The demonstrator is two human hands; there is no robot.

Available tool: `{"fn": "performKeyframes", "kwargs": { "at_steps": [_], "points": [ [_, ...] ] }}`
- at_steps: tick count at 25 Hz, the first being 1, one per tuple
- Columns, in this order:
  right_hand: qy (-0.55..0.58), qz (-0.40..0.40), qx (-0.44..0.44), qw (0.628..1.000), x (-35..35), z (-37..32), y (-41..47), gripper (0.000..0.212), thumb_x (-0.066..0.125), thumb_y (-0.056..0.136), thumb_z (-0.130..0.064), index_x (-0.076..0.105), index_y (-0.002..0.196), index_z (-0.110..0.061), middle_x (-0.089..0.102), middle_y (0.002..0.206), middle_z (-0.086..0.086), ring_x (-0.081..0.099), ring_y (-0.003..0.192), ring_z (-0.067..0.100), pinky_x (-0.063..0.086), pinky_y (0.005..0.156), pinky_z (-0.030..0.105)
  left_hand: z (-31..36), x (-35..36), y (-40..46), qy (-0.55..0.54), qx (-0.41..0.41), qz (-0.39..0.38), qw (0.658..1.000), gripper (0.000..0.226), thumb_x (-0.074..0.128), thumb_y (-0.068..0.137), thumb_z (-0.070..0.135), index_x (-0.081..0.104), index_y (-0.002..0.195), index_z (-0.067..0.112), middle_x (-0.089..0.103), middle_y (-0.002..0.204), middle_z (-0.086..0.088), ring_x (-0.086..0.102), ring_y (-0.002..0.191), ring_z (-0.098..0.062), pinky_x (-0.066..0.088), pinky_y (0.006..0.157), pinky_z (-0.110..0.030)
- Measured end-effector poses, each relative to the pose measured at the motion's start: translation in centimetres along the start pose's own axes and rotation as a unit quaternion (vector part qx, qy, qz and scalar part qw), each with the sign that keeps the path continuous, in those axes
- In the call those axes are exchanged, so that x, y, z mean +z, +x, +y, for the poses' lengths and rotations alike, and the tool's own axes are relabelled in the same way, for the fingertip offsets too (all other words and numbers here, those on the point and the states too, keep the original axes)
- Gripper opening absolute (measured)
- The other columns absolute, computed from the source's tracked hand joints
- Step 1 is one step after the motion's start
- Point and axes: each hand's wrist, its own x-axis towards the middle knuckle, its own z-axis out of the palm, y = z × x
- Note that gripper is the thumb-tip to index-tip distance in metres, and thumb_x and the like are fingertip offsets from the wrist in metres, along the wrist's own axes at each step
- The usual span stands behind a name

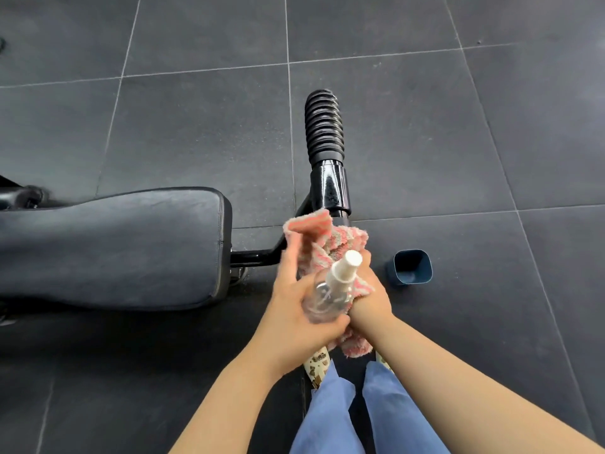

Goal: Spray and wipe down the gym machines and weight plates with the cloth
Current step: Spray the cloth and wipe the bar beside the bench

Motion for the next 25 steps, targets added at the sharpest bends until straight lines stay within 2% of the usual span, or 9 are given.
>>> {"fn": "performKeyframes", "kwargs": {
  "at_steps": [2,4,7,9,12,14,17,20,25],
  "points": [
    [-0.014,-0.034,-0.044,0.998,-0.2,1.0,0.2,0.025,0.052,0.091,-0.003,0.043,0.082,-0.025,0.042,0.077,-0.012,0.043,0.07,-0.001,0.038,0.067,0.01,-0.4,0.5,0.4,0.077,-0.013,0.011,0.997,0.056,0.071,0.063,0.013,0.054,0.106,0.046,0.051,0.128,0.015,0.054,0.112,-0.001,0.047,0.088,-0.018],
    [0.027,-0.066,-0.063,0.995,-0.8,1.3,0.5,0.023,0.059,0.089,-0.023,0.043,0.103,-0.017,0.05,0.085,-0.013,0.049,0.074,-0.002,0.039,0.071,0.007,-1.4,0.3,0.5,0.078,-0.043,0.105,0.99,0.035,0.072,0.064,0.015,0.059,0.091,0.033,0.061,0.103,0.009,0.059,0.096,-0.008,0.051,0.085,-0.028],
    [0.138,-0.175,-0.047,0.974,-2.7,1.0,0.4,0.065,0.061,0.08,-0.053,0.038,0.135,-0.028,0.061,0.122,-0.007,0.06,0.109,0.011,0.046,0.097,0.033,-2.9,-0.8,-0.7,0.063,-0.16,0.218,0.961,0.03,0.072,0.076,0.01,0.051,0.076,0.031,0.06,0.083,0.0,0.059,0.075,-0.014,0.049,0.067,-0.026],
    [0.158,-0.225,-0.021,0.961,-3.9,0.7,0.0,0.054,0.055,0.089,-0.049,0.036,0.136,-0.031,0.056,0.13,-0.004,0.057,0.113,0.013,0.046,0.096,0.032,-4.2,-1.7,-1.8,0.078,-0.239,0.24,0.938,0.031,0.069,0.079,0.008,0.047,0.072,0.028,0.056,0.078,0.0,0.056,0.076,-0.021,0.045,0.065,-0.03],
    [0.031,-0.054,-0.015,0.998,-4.3,0.3,0.0,0.063,0.058,0.089,-0.042,0.033,0.143,-0.022,0.042,0.141,0.001,0.048,0.124,0.023,0.041,0.1,0.039,-3.5,-2.3,-1.8,0.002,-0.21,0.273,0.939,0.027,0.067,0.081,0.006,0.053,0.082,0.028,0.056,0.087,0.004,0.056,0.082,-0.015,0.042,0.064,-0.021],
    [-0.021,0.02,-0.074,0.997,-3.0,0.0,-0.8,0.059,0.052,0.085,-0.053,0.04,0.135,-0.024,0.046,0.136,0.005,0.047,0.122,0.026,0.038,0.103,0.046,-2.2,-2.0,-0.5,0.004,-0.156,0.21,0.965,0.029,0.067,0.081,0.008,0.055,0.092,0.031,0.055,0.088,0.014,0.054,0.08,-0.001,0.039,0.06,-0.008],
    [0.11,-0.046,-0.064,0.991,-1.2,-1.1,-0.8,0.058,0.057,0.083,-0.056,0.044,0.13,-0.024,0.057,0.123,0.0,0.057,0.11,0.018,0.047,0.097,0.041,-0.3,-0.5,1.9,-0.004,-0.163,0.075,0.984,0.036,0.066,0.081,0.004,0.053,0.087,0.037,0.06,0.087,0.015,0.058,0.081,0.001,0.043,0.063,-0.008],
    [0.234,-0.16,0.029,0.958,-2.1,-2.3,1.9,0.051,0.064,0.081,-0.049,0.061,0.119,-0.015,0.069,0.109,0.009,0.068,0.095,0.021,0.055,0.085,0.036,-0.6,0.4,3.2,-0.015,-0.167,0.071,0.983,0.037,0.065,0.08,0.002,0.057,0.096,0.034,0.066,0.096,0.007,0.062,0.093,-0.01,0.047,0.075,-0.013],
    [0.376,-0.234,0.123,0.888,-3.2,-3.2,2.2,0.059,0.049,0.084,-0.05,0.073,0.053,-0.006,0.07,0.064,0.012,0.069,0.055,0.017,0.055,0.048,0.024,-0.3,1.3,3.9,0.057,-0.125,0.03,0.99,0.072,0.067,0.077,0.011,0.038,0.14,0.031,0.041,0.145,0.005,0.051,0.116,-0.005,0.039,0.081,-0.009]
  ]
}}
